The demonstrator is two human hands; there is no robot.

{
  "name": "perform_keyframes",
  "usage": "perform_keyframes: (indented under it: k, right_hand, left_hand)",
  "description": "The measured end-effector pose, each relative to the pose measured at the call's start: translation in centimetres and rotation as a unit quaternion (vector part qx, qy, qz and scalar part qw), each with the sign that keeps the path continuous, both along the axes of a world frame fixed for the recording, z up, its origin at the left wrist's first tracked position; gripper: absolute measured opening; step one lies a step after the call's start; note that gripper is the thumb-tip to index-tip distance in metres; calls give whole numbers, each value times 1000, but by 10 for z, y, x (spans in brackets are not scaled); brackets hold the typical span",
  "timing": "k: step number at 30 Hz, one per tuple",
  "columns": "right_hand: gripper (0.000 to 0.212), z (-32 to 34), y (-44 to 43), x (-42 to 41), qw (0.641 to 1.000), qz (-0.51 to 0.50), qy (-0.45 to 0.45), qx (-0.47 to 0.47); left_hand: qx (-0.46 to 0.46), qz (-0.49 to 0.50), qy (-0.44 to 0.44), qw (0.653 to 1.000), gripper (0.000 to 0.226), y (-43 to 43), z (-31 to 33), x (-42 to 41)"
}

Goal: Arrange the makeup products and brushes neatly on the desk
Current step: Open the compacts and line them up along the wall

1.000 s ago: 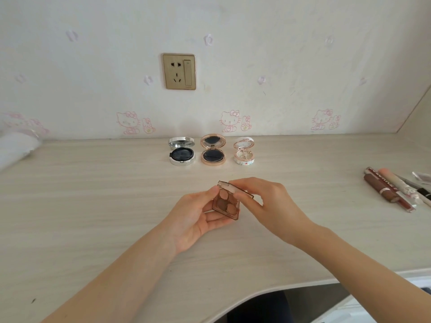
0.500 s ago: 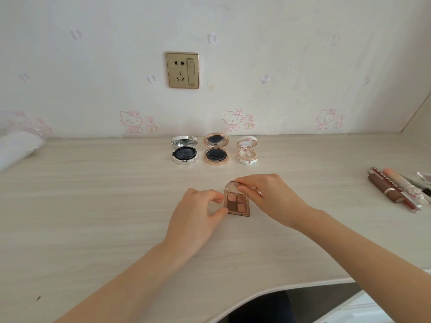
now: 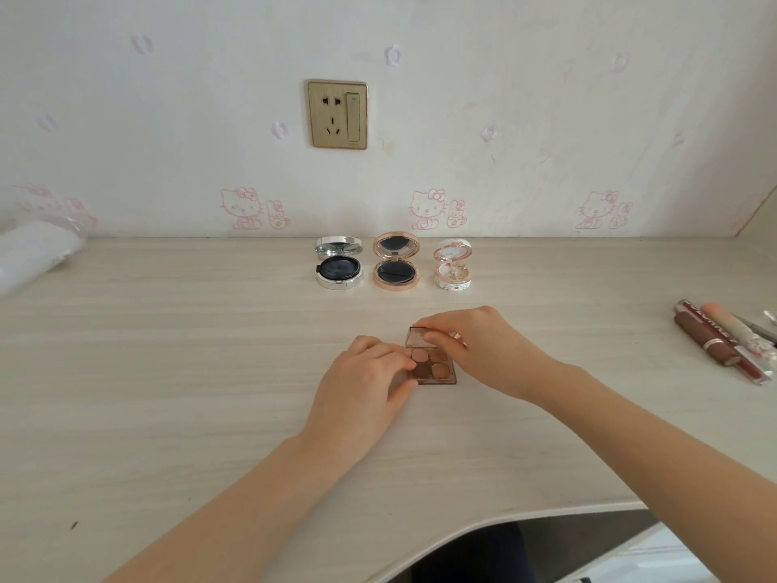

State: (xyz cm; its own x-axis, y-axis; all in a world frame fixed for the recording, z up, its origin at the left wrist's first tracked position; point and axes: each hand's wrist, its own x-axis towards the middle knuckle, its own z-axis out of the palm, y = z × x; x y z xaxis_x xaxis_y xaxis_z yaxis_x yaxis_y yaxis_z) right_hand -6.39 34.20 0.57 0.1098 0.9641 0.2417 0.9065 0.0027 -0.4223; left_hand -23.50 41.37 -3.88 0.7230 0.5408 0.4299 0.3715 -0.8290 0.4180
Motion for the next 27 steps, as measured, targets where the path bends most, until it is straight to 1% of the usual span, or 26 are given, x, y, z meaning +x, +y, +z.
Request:
perform_keyframes:
  k: [6, 15, 18, 21, 24, 27]
  right_hand:
    - [23, 8, 8, 6, 999, 7, 8, -33]
    - [24, 9, 8, 6, 998, 0, 20, -58]
    - [34, 4, 2, 5, 997, -32, 41, -53]
    - [44, -8, -11, 4, 994, -97, 45, -18]
    - [45, -25, -28, 0, 989, -143, 32, -8]
    - [41, -37, -40, -7, 989, -147, 4, -12]
  left_hand:
    - [-4, -2, -15, 1000, 19, 0, -3, 0]
    - [-4, -3, -11, 1000, 21, 0, -4, 0]
    - [-14, -3, -16, 1000, 21, 0, -4, 0]
    - [-18, -5, -17, 1000, 21, 1, -3, -1]
    - [-19, -2, -21, 1000, 22, 1, -4, -1]
    - [-22, 5, -18, 1000, 27, 2, -5, -2]
